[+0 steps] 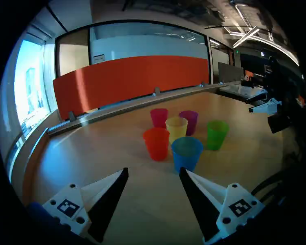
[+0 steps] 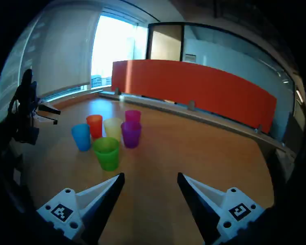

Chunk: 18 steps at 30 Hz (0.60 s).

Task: Pour water

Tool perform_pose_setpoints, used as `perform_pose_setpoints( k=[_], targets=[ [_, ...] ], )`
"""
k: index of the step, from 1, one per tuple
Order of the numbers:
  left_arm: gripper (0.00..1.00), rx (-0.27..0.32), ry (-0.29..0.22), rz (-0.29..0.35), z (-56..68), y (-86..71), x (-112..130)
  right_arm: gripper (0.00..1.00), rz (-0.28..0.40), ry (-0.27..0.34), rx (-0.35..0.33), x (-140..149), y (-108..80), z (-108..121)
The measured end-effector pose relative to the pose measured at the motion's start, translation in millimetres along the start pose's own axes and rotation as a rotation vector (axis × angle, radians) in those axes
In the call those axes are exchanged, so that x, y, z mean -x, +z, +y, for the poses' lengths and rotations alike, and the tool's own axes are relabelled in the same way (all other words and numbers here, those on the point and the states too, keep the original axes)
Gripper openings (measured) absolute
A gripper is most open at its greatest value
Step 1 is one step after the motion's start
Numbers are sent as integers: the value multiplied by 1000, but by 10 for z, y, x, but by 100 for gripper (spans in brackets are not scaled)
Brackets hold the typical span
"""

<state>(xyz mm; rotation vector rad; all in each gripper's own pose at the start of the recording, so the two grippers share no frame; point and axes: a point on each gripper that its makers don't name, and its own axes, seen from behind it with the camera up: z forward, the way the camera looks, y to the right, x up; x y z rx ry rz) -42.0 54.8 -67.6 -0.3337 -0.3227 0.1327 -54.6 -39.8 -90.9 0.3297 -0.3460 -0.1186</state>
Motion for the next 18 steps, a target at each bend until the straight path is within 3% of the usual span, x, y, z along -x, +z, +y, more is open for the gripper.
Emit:
perform_pose_setpoints(
  k=[6, 11, 18],
  targets=[
    [93, -84, -42, 52, -256, -9, -90, 100, 107, 49, 145, -169, 29, 270],
    [93, -169, -66, 93, -468, -5, -176, 100, 196, 60, 226, -343, 44, 405],
    [93, -228, -119, 177, -602, 3, -359, 100, 309, 110, 320, -586, 52, 619]
  ],
)
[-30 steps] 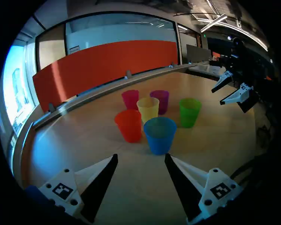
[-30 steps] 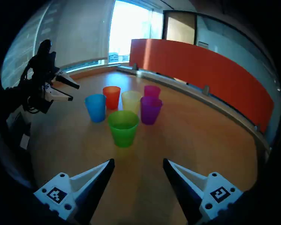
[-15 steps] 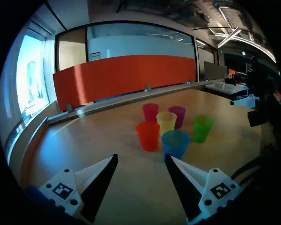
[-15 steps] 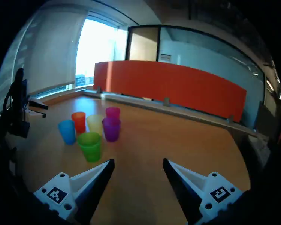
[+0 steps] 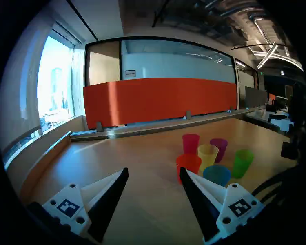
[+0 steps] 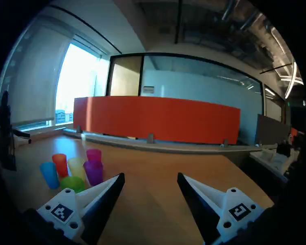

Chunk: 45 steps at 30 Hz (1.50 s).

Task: Pour water

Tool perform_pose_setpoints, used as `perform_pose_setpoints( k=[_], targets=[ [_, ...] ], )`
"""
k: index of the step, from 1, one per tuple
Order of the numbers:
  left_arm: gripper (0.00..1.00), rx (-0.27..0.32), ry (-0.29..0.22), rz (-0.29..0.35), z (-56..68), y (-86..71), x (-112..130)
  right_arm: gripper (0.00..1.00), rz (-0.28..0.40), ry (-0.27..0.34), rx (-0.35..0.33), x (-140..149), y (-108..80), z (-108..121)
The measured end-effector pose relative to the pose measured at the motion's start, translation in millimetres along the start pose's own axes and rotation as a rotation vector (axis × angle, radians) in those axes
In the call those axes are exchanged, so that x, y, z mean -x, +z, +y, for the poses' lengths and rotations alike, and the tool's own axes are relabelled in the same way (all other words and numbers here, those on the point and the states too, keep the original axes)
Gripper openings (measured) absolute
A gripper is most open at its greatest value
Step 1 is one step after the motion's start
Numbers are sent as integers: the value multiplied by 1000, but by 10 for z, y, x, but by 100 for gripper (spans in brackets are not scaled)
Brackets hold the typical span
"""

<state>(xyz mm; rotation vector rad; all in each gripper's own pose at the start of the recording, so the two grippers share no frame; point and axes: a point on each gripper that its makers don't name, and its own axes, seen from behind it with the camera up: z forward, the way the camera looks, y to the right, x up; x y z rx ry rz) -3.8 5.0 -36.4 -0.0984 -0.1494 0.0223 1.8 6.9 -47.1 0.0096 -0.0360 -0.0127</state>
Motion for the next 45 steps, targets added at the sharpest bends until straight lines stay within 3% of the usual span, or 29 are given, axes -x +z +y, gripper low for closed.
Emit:
perform_pose_setpoints(
  k=[12, 17, 24, 30, 39, 45],
  targets=[
    [93, -80, -49, 153, -137, -34, -405, 100, 107, 39, 148, -285, 10, 355],
    [93, -101, -49, 182, -113, -29, -445, 100, 102, 59, 166, -312, 39, 400],
    [93, -123, -70, 198, -53, -5, -471, 100, 111, 93, 124, -384, 76, 323],
    [93, -150, -92, 224, -93, -7, -426, 100, 130, 87, 151, -551, 40, 417],
    [93, -222, -70, 223, -241, -23, -203, 100, 147, 78, 196, -699, -38, 556],
    [93, -226, -97, 226, -212, -1, -127, 100, 154, 105, 194, -734, -21, 520]
  ],
)
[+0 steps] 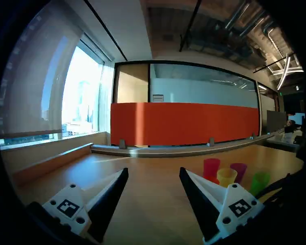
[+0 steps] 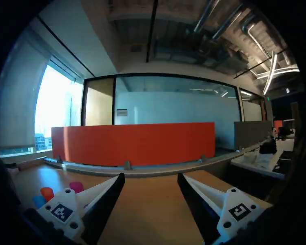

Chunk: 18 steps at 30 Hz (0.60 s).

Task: Pour water

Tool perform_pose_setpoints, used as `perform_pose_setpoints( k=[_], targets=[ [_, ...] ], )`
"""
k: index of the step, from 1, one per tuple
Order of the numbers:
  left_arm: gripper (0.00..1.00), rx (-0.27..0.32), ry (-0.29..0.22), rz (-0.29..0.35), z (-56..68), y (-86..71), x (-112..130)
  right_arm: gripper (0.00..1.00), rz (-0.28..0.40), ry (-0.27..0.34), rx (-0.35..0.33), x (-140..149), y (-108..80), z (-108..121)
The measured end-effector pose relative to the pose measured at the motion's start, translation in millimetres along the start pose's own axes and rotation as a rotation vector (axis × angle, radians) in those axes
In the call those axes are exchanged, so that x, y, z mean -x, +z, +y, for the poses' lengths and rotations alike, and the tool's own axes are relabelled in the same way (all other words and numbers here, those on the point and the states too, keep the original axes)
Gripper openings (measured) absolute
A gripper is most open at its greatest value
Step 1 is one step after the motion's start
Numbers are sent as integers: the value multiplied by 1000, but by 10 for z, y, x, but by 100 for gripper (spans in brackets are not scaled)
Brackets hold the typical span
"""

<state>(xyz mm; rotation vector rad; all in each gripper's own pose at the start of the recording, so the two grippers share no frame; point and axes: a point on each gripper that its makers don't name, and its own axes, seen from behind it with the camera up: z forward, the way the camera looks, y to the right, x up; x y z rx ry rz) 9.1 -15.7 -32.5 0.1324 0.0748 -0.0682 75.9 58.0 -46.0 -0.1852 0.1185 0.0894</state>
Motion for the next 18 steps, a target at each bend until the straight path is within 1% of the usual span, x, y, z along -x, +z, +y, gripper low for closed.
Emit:
perform_pose_setpoints(
  k=[3, 6, 14, 18],
  targets=[
    [93, 1, -17, 3, 15, 13, 21, 100, 0, 9, -9, 19, 14, -47],
    [93, -3, -28, 6, 13, 24, 58, 100, -3, 5, -15, 41, 29, -84],
    [93, -14, -9, -18, -5, 74, 229, 100, -6, 2, -12, 50, 51, -88],
    [93, -14, -17, -33, 18, 93, 329, 100, -6, 2, -12, 45, 46, -88]
  ],
)
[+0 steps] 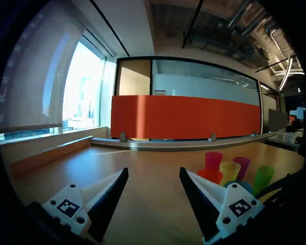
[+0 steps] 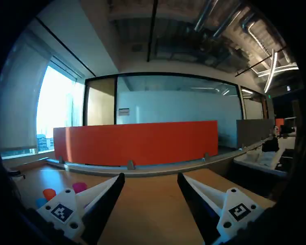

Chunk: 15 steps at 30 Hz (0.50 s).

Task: Pour water

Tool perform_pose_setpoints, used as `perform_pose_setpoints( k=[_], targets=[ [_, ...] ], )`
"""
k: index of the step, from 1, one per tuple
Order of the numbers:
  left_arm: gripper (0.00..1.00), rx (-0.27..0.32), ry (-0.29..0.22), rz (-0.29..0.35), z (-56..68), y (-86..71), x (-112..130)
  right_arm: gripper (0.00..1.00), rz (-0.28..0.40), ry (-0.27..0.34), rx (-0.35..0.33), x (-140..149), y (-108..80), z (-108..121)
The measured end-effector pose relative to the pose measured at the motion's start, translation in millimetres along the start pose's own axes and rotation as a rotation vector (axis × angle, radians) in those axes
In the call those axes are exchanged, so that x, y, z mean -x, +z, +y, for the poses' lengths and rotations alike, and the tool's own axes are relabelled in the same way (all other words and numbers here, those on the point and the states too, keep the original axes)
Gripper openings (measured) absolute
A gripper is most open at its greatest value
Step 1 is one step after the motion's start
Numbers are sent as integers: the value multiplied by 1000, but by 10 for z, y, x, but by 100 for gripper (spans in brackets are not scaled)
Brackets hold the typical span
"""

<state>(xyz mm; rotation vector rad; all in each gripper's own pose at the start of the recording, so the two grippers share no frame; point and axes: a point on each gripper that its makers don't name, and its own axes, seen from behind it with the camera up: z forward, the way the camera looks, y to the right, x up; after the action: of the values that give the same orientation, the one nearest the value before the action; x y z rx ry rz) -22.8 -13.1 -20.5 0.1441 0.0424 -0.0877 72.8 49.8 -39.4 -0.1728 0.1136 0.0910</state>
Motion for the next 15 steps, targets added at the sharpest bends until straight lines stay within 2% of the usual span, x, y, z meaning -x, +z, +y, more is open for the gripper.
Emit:
perform_pose_setpoints(
  k=[3, 15],
  targets=[
    [93, -1, -6, -5, 2, 12, 46, 100, 1, -3, 2, -8, -6, -1],
    [93, -6, 34, 9, 25, 14, 47, 100, 4, 2, 0, -51, -14, -7]
  ],
)
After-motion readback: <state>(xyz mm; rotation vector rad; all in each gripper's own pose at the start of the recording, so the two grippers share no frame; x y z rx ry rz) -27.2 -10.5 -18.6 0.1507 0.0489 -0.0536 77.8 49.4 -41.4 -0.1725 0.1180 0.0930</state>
